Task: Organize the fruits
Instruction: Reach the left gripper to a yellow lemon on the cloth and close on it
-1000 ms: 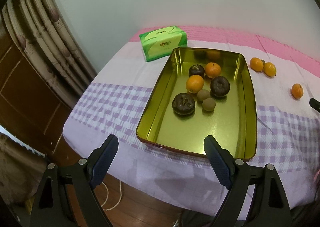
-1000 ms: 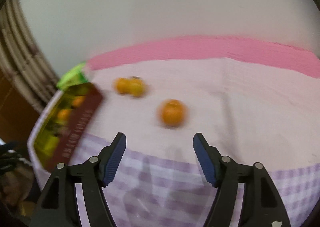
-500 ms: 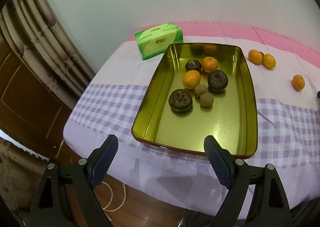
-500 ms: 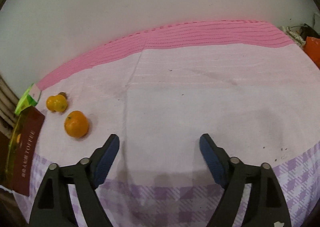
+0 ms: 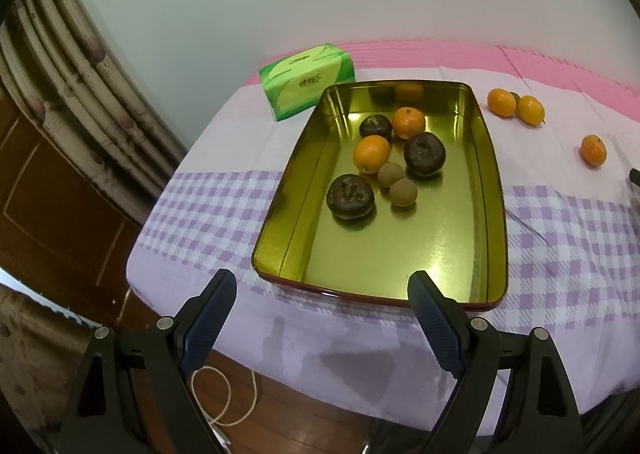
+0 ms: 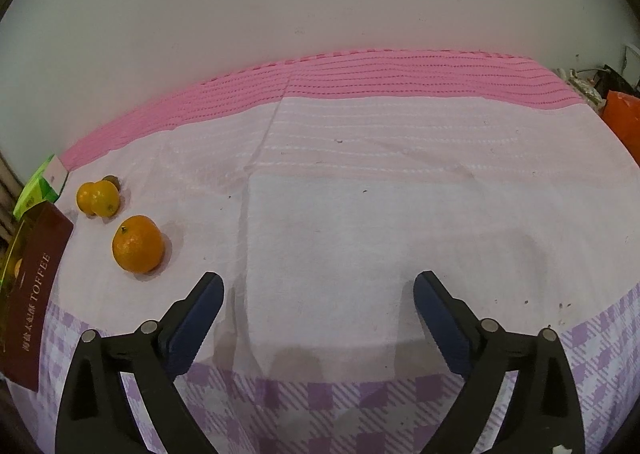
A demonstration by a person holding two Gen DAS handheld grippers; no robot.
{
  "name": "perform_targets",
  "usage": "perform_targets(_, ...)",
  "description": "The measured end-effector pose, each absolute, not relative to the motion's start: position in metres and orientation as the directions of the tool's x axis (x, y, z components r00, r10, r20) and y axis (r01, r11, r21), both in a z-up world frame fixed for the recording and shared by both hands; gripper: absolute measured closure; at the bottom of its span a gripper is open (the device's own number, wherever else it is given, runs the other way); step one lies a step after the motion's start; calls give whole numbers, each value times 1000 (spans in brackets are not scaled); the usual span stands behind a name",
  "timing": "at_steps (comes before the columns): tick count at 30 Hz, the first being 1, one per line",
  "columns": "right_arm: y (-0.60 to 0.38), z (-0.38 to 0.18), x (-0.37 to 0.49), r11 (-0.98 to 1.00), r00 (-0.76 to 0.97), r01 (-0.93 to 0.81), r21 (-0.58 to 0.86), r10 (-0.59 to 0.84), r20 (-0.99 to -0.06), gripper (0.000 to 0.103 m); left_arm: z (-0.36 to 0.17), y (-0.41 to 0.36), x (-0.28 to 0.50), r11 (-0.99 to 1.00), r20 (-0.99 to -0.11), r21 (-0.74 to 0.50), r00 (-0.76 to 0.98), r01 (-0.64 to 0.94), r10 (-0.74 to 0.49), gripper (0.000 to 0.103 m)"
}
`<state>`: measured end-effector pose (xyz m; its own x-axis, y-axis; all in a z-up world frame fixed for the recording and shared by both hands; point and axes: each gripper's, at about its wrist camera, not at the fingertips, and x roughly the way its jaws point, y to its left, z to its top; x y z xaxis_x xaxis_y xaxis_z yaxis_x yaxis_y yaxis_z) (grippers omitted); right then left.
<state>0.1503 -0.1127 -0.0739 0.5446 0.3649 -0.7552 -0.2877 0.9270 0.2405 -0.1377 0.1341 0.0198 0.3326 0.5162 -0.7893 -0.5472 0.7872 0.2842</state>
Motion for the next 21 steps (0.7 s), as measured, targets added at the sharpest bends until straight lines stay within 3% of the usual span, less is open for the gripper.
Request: perform_targets(21,-123,-73,150,883,524,-317,346,468,-712,3,28,73,-99,827,-738,415,391,-379,550,11)
